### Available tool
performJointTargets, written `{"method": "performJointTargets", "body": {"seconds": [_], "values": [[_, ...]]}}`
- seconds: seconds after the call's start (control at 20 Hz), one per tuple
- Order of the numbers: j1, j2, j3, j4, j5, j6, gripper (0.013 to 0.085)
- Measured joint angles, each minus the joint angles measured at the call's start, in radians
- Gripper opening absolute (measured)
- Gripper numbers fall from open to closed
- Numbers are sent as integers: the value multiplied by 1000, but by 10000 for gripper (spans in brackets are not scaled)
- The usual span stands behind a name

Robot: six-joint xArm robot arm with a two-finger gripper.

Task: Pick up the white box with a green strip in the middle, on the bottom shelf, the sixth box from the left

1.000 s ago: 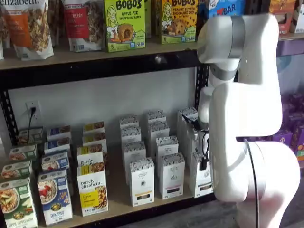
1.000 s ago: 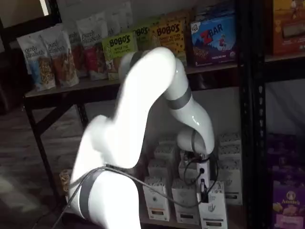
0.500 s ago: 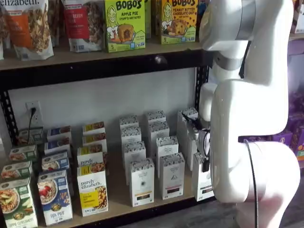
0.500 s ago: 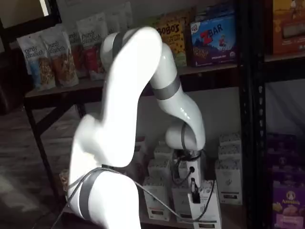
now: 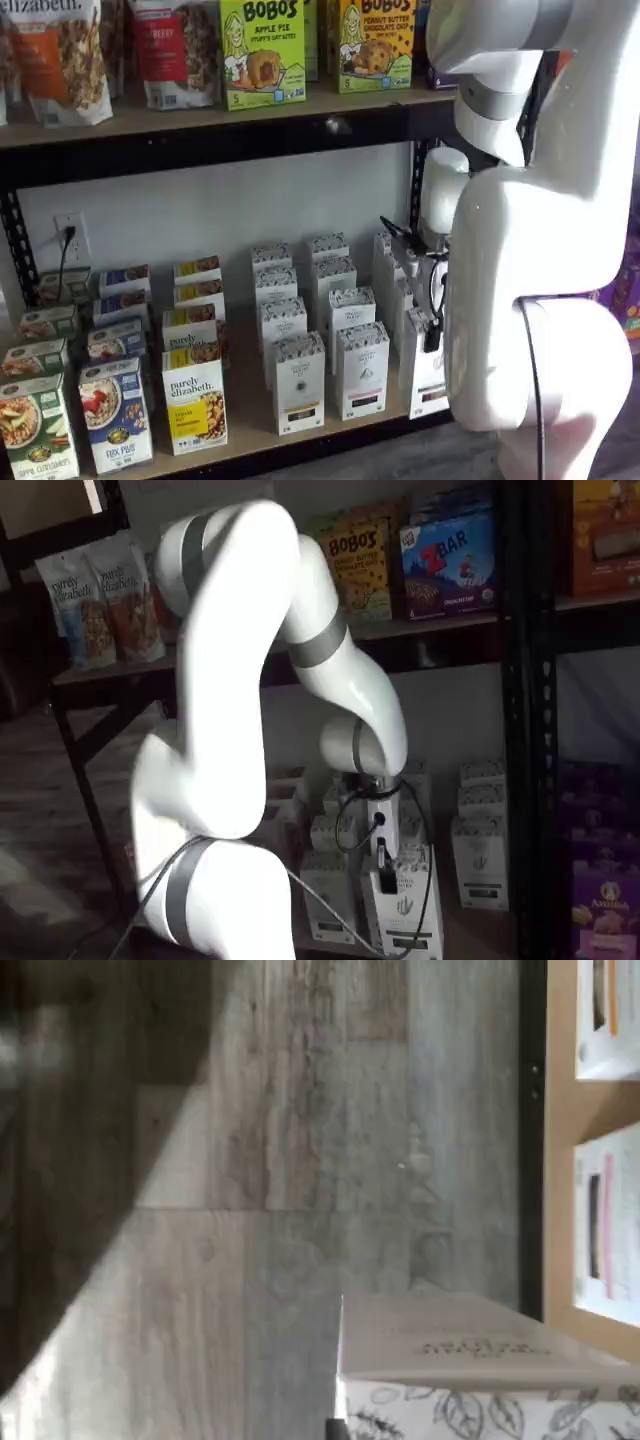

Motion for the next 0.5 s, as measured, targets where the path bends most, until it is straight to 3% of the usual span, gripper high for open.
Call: {"method": "performJointTargets", "body": {"seconds": [0.5], "values": [[39, -256, 128, 32, 101, 17, 490]]}}
